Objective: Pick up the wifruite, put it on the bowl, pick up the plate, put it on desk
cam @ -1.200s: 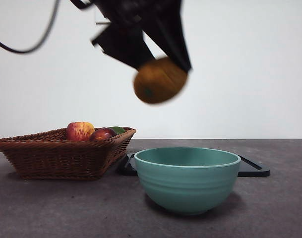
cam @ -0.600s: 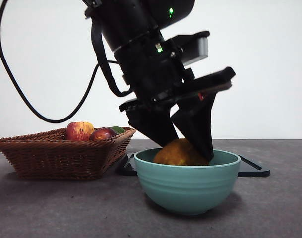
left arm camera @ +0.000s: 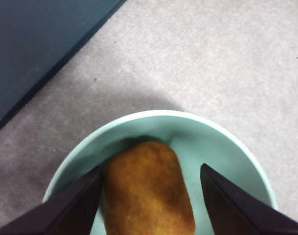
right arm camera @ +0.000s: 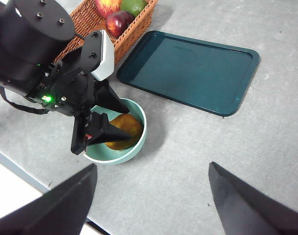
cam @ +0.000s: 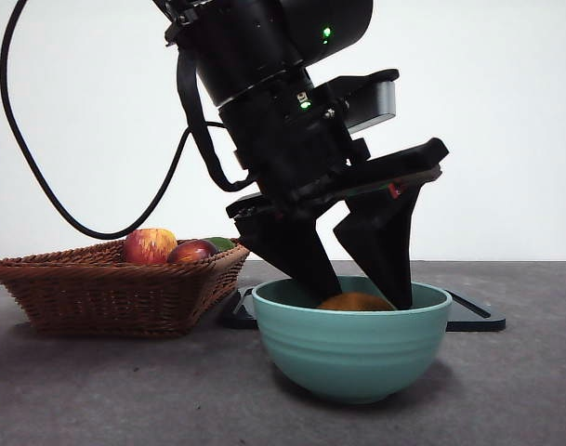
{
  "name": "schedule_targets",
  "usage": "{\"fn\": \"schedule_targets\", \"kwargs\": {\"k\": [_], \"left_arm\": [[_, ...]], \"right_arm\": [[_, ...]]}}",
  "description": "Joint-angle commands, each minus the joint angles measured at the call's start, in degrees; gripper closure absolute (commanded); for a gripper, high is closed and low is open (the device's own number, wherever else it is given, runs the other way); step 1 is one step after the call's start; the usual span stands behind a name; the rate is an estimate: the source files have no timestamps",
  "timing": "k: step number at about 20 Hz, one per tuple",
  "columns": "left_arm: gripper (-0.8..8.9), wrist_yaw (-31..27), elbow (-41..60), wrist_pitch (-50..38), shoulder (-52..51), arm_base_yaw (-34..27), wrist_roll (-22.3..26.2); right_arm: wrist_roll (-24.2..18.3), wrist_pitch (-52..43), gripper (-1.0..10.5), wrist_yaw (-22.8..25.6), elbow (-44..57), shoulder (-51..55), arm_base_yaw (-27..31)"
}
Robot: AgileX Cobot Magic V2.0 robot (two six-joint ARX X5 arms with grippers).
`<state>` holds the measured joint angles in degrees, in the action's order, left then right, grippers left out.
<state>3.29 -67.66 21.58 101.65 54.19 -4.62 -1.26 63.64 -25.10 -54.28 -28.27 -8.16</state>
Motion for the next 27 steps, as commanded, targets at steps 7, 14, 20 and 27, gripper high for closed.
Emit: {"fn": "schedule_targets", "kwargs": {"k": [7, 14, 20, 27], "left_arm": [[4.92, 0.0, -1.6, 0.8, -16.3, -1.8, -1.1], [4.87, 0.6, -1.3, 9.4, -34.8, -13.8, -1.5], [4.38, 9.1, 2.9, 15.3, -45.3, -26.0, -1.4], [4.38, 22.6, 15.7, 21.0, -54.0, -27.9, -0.3]], "right_arm": [[0.4, -0.4, 5.8, 0.1, -0.9, -0.5, -0.1], [0.4, -0.6, 5.8, 0.1, -0.9, -0.5, -0.1], [0.4, -0.6, 5.8, 0.1, -0.9, -0.5, -0.1], [0.4, -0.6, 5.8, 0.0, -0.9, -1.7, -0.1]]}}
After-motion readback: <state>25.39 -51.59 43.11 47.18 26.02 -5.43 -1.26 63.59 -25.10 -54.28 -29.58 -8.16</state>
